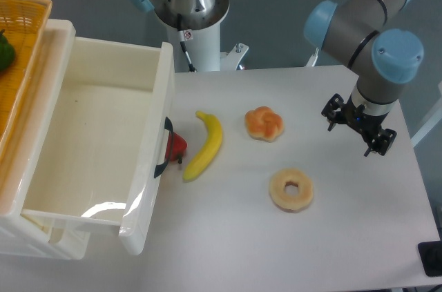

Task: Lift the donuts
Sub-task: 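Move the gripper over the plain ring donut and lower it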

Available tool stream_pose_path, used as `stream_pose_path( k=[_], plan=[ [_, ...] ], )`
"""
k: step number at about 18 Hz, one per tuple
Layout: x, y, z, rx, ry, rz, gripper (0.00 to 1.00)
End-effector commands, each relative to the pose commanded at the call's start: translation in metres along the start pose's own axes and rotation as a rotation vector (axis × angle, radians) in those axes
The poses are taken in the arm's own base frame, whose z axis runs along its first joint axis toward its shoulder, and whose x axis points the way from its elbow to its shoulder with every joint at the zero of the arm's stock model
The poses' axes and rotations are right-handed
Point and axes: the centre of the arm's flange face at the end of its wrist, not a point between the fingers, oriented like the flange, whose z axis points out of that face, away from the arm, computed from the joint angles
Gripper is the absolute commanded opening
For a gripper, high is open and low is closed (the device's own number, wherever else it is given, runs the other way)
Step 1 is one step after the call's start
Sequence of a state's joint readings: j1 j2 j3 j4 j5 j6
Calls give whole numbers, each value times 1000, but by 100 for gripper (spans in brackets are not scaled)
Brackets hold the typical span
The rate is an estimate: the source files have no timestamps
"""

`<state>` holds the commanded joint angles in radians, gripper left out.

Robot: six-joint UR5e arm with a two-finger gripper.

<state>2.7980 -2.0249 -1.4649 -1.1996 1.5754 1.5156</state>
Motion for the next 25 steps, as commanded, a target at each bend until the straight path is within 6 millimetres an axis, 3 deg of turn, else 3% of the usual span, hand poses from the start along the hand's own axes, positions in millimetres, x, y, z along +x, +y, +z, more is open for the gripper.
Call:
stream_pose_path(
  k=[4, 9, 15, 19, 25],
  plan=[
    [-3, -2, 5, 20, 0, -11, 100],
    [-17, -11, 30, 133, -82, -25, 100],
    [-23, -11, 42, 151, -59, -218, 100],
    [-26, -18, 61, 200, -21, -235, 100],
    [-20, -47, 95, 191, 36, -233, 100]
  ],
)
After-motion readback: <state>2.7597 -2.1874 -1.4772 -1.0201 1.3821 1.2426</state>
